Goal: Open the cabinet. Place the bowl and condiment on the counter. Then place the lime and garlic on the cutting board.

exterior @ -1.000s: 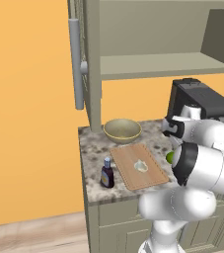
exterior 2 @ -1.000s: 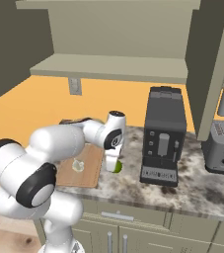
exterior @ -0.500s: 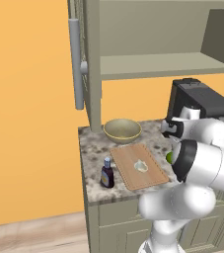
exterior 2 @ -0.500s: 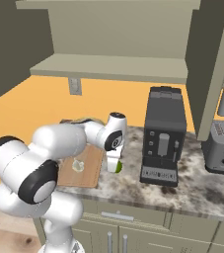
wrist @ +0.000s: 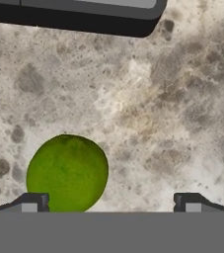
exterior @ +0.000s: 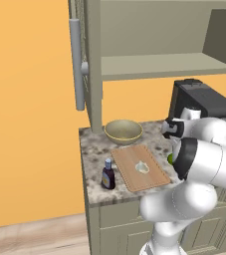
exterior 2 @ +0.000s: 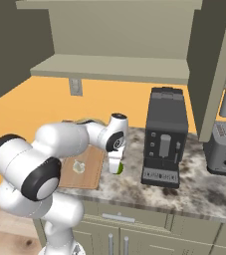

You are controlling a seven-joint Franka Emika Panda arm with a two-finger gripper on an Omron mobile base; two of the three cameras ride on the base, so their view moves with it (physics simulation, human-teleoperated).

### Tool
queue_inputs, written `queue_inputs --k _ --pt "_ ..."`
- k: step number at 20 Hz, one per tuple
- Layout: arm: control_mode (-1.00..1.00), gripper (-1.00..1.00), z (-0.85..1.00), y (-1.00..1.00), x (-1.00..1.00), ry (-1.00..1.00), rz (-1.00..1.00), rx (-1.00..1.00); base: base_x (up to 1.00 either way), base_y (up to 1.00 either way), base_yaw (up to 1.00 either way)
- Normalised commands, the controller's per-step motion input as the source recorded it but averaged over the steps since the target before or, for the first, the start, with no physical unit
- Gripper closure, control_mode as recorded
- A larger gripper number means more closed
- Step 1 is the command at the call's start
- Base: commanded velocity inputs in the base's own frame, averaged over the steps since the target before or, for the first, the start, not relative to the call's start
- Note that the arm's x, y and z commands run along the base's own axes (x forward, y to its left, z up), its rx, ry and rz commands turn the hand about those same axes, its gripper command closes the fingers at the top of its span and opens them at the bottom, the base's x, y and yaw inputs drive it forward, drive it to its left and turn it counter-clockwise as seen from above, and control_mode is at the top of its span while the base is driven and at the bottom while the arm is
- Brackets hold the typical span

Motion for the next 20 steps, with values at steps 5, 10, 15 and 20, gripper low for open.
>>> queue_inputs --k 5,10,15,20 --pt "-1.00 -1.00 -0.01 -0.01 0.05 0.00 0.01 0.00 0.00 0.00 0.00" --pt "-1.00 -1.00 -0.07 0.00 0.11 0.00 0.00 0.00 0.00 0.00 0.00" --pt "-1.00 -1.00 -0.10 0.00 0.11 0.00 0.00 0.00 0.00 0.00 0.00" --pt "-1.00 -1.00 -0.10 -0.01 0.11 0.00 0.00 0.00 0.00 0.00 0.00"
